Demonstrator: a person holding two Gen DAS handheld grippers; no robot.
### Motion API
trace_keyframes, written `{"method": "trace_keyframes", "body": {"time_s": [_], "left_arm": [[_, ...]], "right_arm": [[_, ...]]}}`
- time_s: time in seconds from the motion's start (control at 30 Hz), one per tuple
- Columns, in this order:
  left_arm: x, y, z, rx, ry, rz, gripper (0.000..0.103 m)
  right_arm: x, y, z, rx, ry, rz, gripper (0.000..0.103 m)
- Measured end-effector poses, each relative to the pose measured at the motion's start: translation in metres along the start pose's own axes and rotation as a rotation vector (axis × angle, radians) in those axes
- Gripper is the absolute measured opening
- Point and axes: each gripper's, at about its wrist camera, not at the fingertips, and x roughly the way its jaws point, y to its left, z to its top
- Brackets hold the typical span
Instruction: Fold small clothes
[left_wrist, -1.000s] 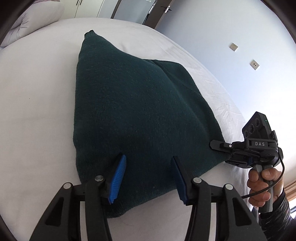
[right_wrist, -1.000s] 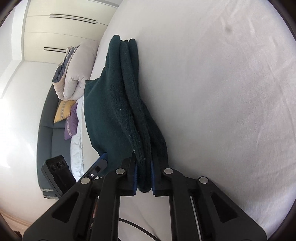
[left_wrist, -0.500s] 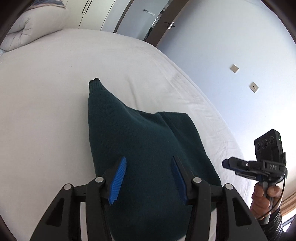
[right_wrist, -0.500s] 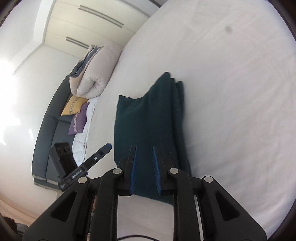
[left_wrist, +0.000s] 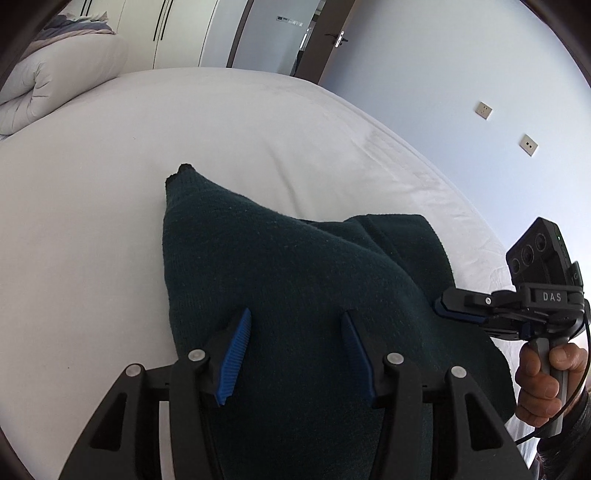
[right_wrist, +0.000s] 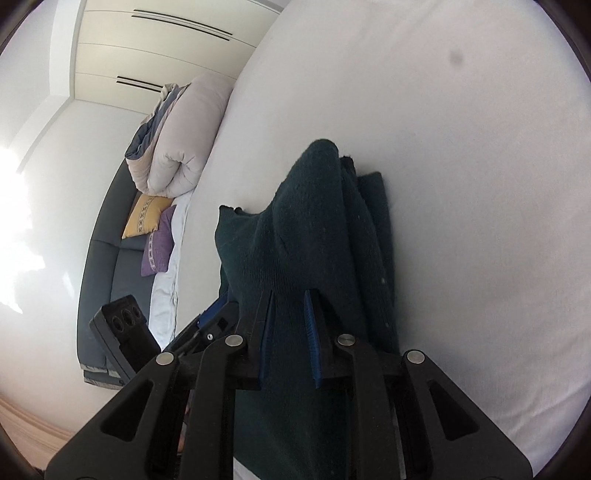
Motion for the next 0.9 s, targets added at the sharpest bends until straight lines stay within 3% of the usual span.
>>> {"method": "trace_keyframes", "body": {"time_s": [0.27, 0.37, 0.4, 0.43, 0.5, 0.57, 0.7, 0.87, 0.9], "left_arm": [[-0.057, -0.009, -0.031, 0.008, -0.076, 0.016, 0.062], [-0.086, 0.006, -0.036, -0.055, -0.162, 0.027, 0.073], [-0.091, 0.015, -0.035, -0.094, -0.184, 0.024, 0.083], [-0.091, 0.026, -0.032, -0.144, -0.18, 0.011, 0.089], [-0.08, 0.045, -0.028, -0.232, -0.118, -0.027, 0.089], [-0.064, 0.051, -0.027, -0.264, -0.045, -0.058, 0.088], [-0.029, 0.045, -0.031, -0.254, 0.087, -0.105, 0.08], [-0.005, 0.043, -0.033, -0.3, 0.154, -0.159, 0.08], [-0.004, 0.043, -0.031, -0.301, 0.16, -0.161, 0.078]], "right_arm": [[-0.057, -0.012, -0.093, -0.09, -0.043, -0.036, 0.016], [-0.089, -0.005, -0.115, -0.124, -0.091, -0.066, 0.018], [-0.097, -0.003, -0.117, -0.133, -0.112, -0.076, 0.026], [-0.105, 0.0, -0.117, -0.144, -0.138, -0.093, 0.046], [-0.115, 0.004, -0.113, -0.138, -0.192, -0.121, 0.076], [-0.121, 0.003, -0.103, -0.119, -0.217, -0.105, 0.077], [-0.107, -0.005, -0.078, -0.085, -0.162, -0.09, 0.077], [-0.066, -0.026, -0.051, 0.004, -0.043, -0.089, 0.074], [-0.059, -0.025, -0.047, 0.002, -0.035, -0.076, 0.07]]}}
